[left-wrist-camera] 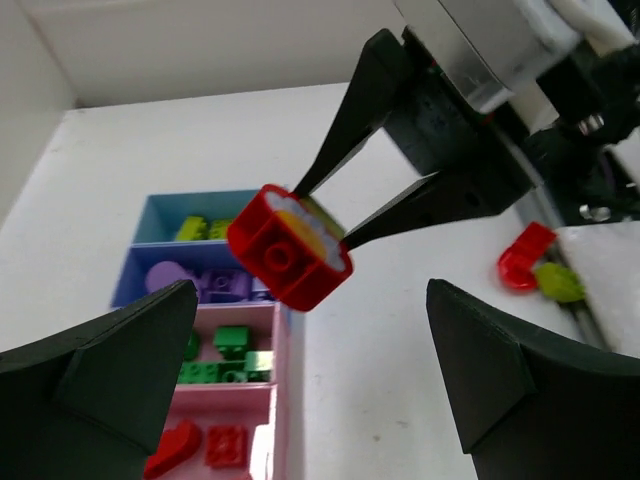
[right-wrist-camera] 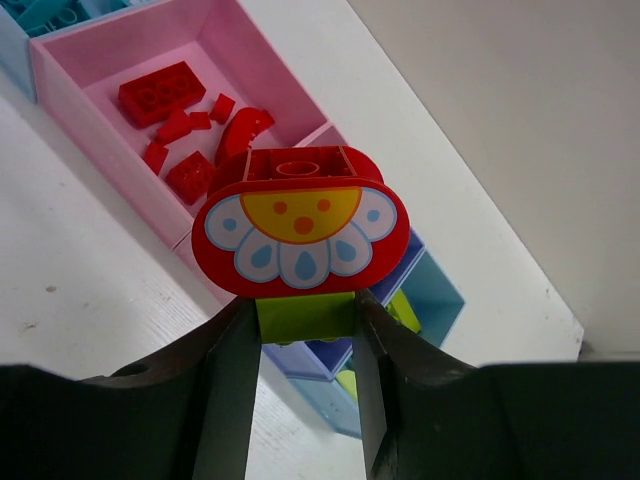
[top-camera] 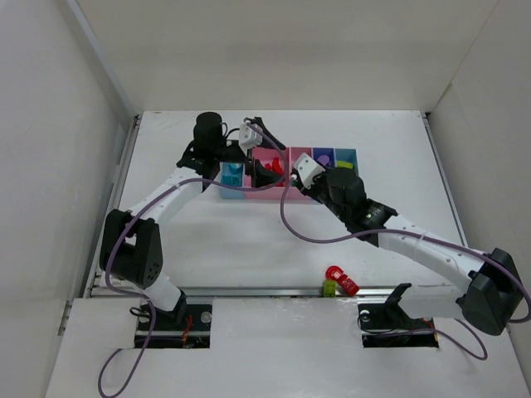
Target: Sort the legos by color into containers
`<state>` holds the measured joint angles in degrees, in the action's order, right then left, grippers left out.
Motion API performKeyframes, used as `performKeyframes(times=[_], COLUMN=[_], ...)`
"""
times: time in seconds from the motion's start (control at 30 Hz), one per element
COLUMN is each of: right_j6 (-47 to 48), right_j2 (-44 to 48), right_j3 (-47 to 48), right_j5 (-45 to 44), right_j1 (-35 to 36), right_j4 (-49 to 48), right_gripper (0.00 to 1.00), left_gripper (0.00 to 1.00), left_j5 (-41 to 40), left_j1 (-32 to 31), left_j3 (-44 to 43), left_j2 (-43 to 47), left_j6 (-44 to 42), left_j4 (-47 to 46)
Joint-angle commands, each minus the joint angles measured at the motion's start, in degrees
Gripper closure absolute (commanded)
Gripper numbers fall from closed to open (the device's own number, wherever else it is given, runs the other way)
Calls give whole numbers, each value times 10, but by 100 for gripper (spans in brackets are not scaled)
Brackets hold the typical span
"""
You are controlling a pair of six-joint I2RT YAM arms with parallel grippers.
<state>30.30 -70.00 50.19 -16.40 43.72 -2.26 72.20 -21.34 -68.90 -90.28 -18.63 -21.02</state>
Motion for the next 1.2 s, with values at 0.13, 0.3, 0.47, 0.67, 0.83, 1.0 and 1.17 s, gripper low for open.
performKeyframes(times=[0.13,0.3,0.47,0.67,0.83,1.0,1.17], right_j6=[51,51,56,56,56,56,56], right_j2=[-8,-13,-13,-13,-8,-2,3], right_j3=[39,39,45,45,45,39,33], right_j5=[19,14,19,14,14,14,14], right_j1=[18,23,29,29,29,29,34], right_j4=[-83,-83,-83,-83,-83,-83,-83], right_gripper=[98,100,100,100,100,100,100], left_gripper=[2,2,8,17,17,12,8], left_j5=[95,58,14,-7,-38,-67,-67], left_j1=[-15,-42,-48,-58,-58,-58,-46], left_j3=[-51,-71,-76,-82,-82,-88,-99], left_j2=[-32,-52,-73,-78,-89,-95,-100], left_j6=[163,199,243,243,248,248,253], left_j4=[-54,-54,-74,-74,-74,-74,-74])
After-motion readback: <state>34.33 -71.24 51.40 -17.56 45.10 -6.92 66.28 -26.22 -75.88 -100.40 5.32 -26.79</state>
